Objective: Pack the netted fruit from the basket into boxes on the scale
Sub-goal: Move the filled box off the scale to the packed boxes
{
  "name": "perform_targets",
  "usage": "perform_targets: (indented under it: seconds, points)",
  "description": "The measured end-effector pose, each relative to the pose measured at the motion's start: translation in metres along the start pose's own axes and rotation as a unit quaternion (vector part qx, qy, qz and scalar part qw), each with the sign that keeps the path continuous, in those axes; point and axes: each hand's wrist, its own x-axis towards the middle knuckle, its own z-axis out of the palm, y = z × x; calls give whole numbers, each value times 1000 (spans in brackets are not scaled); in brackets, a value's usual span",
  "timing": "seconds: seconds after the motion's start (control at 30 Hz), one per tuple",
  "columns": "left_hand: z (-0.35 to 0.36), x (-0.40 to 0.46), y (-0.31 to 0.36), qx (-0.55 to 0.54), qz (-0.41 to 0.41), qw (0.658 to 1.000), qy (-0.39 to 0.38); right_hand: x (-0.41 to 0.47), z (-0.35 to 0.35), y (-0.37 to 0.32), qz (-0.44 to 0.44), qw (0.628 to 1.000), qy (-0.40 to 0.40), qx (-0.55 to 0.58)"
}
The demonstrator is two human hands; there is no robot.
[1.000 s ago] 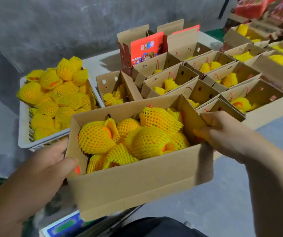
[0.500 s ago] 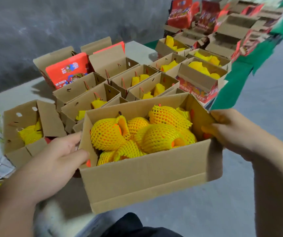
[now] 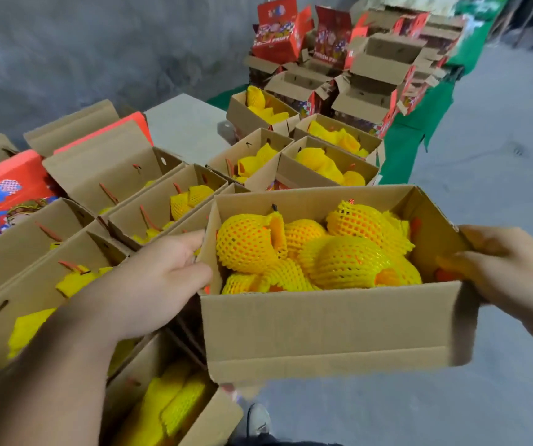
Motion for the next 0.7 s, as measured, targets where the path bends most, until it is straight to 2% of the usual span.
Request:
perform_targets:
  seconds: [0.17,0.33,0.53,0.7]
  points:
    - [-20,127,45,90,22,996,-16,67,-19,17,41,994,58,80]
    - [-25,250,70,176,5,983,-53,130,-34,38,64,985,78,142]
    - [-7,361,64,253,-60,960,-100,189,-10,83,153,960,-9,236]
    - [17,390,31,288,-123,937,-153,221,33,110,251,922,-83,283]
